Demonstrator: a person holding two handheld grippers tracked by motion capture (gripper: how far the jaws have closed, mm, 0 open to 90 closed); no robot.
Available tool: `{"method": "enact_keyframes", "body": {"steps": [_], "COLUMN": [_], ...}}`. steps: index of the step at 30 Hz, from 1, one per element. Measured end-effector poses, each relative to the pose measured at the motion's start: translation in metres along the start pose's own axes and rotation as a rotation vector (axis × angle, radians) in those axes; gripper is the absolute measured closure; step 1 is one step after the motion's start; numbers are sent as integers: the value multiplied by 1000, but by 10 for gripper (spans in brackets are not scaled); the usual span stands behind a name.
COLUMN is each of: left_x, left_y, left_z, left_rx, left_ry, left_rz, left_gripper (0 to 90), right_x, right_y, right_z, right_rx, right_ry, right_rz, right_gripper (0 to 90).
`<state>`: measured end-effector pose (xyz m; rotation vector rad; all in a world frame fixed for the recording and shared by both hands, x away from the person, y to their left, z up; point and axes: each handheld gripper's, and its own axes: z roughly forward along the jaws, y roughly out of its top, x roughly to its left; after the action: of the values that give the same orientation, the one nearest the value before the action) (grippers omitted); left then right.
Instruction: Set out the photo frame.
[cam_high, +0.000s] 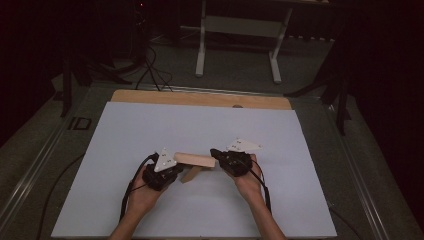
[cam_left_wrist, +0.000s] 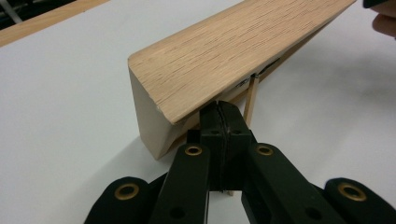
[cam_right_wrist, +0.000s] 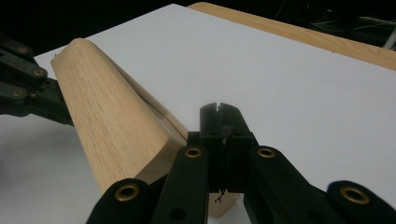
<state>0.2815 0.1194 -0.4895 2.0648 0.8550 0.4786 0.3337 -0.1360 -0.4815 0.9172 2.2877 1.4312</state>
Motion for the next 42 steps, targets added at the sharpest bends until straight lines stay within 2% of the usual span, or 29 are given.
{"method": "enact_keyframes", "body": {"steps": [13,30,42], "left_x": [-2,-15,-17], "left_y": [6,12,12], "left_z": [4,9,13], "left_rx": [-9,-7,1], "left_ry": [-6,-40,-49], "left_rz": [-5,31,31], "left_gripper": [897,897,896], "right_x": [7,12,16], "right_y": [0,-1,-2], "right_z": [-1,-5,-8], "right_rx": [2,2,3], "right_ry": [8,2,1], "right_rz": [-27,-46,-59], "right_gripper": [891,894,896]}}
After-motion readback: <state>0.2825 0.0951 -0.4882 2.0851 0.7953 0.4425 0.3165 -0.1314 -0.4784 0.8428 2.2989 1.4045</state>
